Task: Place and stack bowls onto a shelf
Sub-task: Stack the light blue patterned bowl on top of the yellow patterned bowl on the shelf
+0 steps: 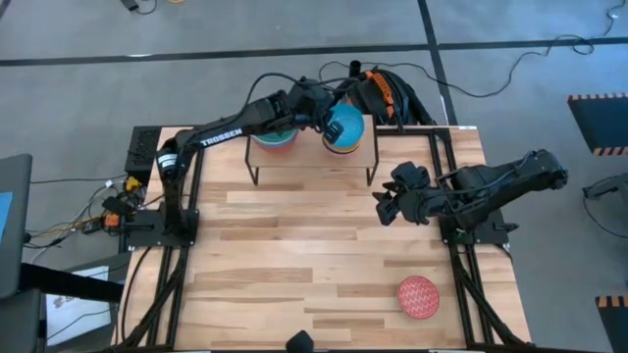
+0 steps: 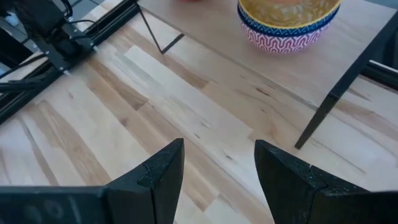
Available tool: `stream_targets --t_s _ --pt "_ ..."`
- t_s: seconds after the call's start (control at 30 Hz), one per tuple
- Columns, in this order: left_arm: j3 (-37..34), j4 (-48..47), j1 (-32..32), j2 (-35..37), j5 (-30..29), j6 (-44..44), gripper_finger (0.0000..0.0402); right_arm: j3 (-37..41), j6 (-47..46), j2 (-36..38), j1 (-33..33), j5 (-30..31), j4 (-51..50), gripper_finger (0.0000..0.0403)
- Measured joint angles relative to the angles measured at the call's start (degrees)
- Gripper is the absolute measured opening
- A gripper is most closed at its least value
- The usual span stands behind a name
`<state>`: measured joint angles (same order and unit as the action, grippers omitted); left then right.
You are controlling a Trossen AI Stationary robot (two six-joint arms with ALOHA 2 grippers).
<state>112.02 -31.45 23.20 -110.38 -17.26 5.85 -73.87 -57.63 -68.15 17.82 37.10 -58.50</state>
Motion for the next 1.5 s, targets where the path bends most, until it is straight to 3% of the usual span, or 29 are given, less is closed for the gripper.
stream_targets --t_s 0.3,0.63,0.8,0.93,1.03,1.1,1.2,1.4,1.5 --pt "0.0 -1.4 0.0 -0.5 0.0 -4.6 0.0007 0.0 -1.4 0.1 0.0 -0.6 -0.7 0.022" --pt "0.0 -1.4 0.0 -0.5 3.1 -5.5 0.0079 0.0 -2.8 0.1 -0.1 -0.9 -1.1 0.022" --pt "0.0 -1.3 0.1 -0.1 3.1 -3.4 0.0108 0.0 -2.5 0.1 -3.3 -0.7 -1.0 0.022" --pt "0.0 -1.0 0.3 1.5 3.1 -3.2 0.0115 0.0 4.1 0.1 -9.5 1.0 1.6 0.022" --pt "0.0 -1.2 0.3 3.7 2.0 -2.9 0.0116 0.0 17.1 0.1 -16.9 0.4 8.5 0.022" --pt "0.0 -1.2 0.3 5.7 1.6 -2.0 0.0116 0.0 27.6 -0.2 -22.5 -4.0 15.6 0.022" --pt "0.0 -2.2 0.3 9.1 1.4 -0.4 0.0116 0.1 38.1 -0.6 -32.0 -15.5 24.6 0.022" --pt "-1.6 -8.7 -2.0 14.3 -3.4 1.7 0.0116 8.4 45.6 -0.6 -49.2 -41.1 42.0 0.022" --pt "-5.8 -9.3 -4.1 16.2 -5.1 2.6 0.0116 12.5 49.1 -0.6 -53.6 -48.0 48.6 0.0215"
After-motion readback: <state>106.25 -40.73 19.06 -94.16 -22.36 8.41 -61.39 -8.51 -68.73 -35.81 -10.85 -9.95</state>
